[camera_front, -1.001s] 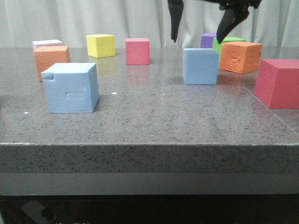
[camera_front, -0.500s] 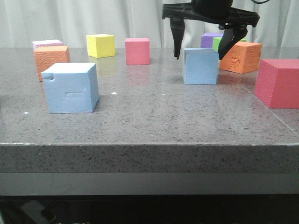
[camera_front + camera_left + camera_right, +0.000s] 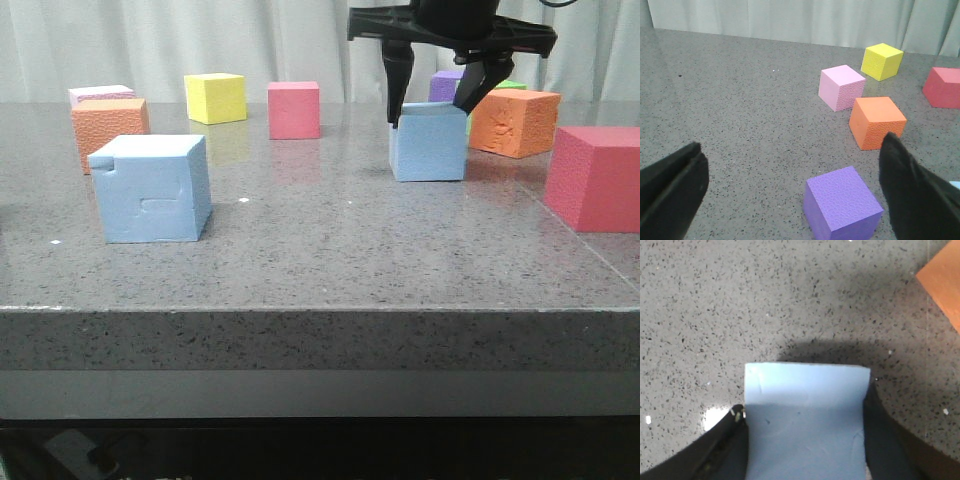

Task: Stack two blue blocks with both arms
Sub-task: 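Lower the open right gripper over the farther light-blue cube, then grasp the light-blue cube with the right gripper and carry it nearer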

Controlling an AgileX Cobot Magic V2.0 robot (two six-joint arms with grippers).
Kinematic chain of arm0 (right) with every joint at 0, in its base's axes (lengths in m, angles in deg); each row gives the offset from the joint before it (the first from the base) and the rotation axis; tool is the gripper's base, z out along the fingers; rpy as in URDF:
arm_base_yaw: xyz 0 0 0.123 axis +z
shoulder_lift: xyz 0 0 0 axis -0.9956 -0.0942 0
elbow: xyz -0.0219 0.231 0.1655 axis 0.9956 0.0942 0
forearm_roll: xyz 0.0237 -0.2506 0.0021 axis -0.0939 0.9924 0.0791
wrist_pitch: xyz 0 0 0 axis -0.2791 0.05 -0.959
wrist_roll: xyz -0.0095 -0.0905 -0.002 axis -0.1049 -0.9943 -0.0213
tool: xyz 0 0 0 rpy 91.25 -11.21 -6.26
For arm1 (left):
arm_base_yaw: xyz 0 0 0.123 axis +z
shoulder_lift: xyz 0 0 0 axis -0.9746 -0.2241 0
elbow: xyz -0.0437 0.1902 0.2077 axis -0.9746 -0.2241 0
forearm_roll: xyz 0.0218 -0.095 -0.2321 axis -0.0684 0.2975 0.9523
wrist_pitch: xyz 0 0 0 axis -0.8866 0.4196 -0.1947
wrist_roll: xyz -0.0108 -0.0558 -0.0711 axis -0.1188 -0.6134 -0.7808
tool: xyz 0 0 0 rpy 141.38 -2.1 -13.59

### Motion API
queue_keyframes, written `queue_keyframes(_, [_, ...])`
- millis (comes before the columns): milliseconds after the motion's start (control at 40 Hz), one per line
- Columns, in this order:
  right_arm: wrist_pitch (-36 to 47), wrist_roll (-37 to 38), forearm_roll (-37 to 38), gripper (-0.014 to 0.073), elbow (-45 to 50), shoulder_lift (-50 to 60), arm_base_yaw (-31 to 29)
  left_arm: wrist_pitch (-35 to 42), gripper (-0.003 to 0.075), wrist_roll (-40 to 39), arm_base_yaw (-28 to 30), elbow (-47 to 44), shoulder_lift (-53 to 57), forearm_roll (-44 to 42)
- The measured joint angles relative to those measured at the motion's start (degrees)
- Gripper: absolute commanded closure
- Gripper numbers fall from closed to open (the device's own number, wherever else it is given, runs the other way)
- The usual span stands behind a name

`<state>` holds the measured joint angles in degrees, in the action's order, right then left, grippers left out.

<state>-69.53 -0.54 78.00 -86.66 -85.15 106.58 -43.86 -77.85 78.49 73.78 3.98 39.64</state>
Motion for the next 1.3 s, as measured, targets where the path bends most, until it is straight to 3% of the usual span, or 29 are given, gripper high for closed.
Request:
queue_keyframes(500, [-5.32,-1.01,-1.84,0.0275,0.0,9.79,0.56,0.0,0.0048,0.0,0.0,0.0,0.0,0.0])
queue_keyframes(826, [-9.37,-4.17,-2.56,0.0275,0.0,14.5,5.73,0.0,0.0048,0.0,0.0,0.0,0.0,0.0])
queue_keyframes(1301, [-2.84,-2.36,-3.27,0.0275,4.81,11.63,11.75,0.0,0.0048,0.0,0.0,0.0,0.0,0.0])
